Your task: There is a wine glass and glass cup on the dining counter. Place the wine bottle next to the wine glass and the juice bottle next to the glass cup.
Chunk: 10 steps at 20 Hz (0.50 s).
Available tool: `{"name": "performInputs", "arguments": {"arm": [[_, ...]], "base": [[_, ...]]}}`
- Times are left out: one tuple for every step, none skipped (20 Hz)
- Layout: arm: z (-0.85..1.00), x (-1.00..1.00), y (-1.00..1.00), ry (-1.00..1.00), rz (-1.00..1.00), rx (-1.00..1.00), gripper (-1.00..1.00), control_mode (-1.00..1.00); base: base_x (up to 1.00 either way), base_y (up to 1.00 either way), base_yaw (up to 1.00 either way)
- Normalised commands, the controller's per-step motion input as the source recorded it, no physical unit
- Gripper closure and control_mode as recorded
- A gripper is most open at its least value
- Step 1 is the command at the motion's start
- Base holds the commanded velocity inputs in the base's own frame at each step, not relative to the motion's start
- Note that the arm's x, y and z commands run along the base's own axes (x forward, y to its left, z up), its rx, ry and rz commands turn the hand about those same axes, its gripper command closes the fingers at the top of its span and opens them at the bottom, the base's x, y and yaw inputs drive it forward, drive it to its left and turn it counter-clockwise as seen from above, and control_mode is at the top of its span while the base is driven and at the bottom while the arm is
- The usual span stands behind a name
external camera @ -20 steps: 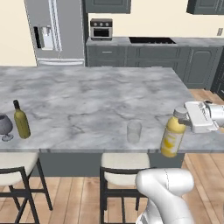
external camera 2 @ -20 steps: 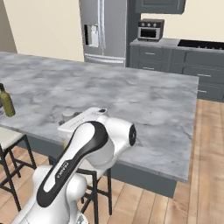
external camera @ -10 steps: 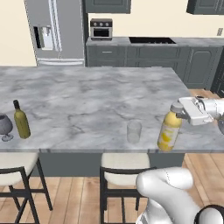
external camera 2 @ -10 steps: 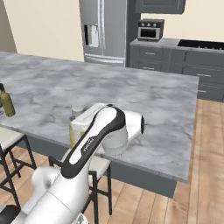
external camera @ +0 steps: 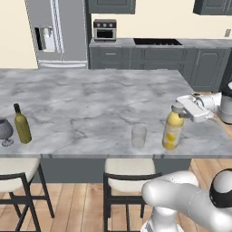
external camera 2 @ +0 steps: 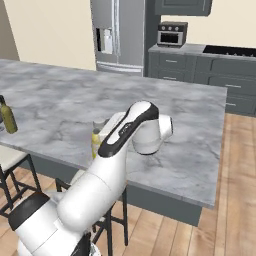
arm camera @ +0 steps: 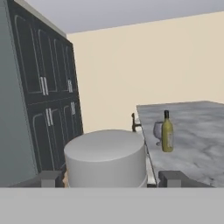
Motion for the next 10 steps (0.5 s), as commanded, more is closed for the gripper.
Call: {"name": "performInputs", "arguments": {"arm": [[-0.13, 0.44, -0.10, 0.04, -0.03, 0.00, 1.00, -1.00], [-0.20, 0.33, -0.06, 0.00, -0.04, 0.00, 1.00, -1.00], [-0.28, 0.35, 0.00, 0.00, -0.05, 0.00, 1.00, -1.00], [-0.29, 0.44, 0.00, 0.00, -0.04, 0.00, 1.00, -1.00], [-0.29, 0.47, 0.00, -0.02, -0.04, 0.00, 1.00, -1.00], [-0.24, 0.52, -0.01, -0.01, -0.04, 0.00, 1.00, -1.00], [-0.26, 0.52, 0.00, 0.00, -0.04, 0.00, 1.00, -1.00], [-0.27, 0.52, 0.00, 0.00, -0.05, 0.00, 1.00, -1.00], [-0.34, 0.49, 0.00, 0.00, -0.05, 0.00, 1.00, -1.00], [-0.38, 0.49, 0.05, 0.00, -0.04, 0.00, 1.00, -1.00]], "base": [[0.00, 0.00, 0.00], [0.00, 0.00, 0.00], [0.00, 0.00, 0.00], [0.00, 0.00, 0.00], [0.00, 0.00, 0.00], [0.00, 0.00, 0.00], [0.00, 0.00, 0.00], [0.00, 0.00, 0.00], [0.00, 0.00, 0.00], [0.00, 0.00, 0.00]]}}
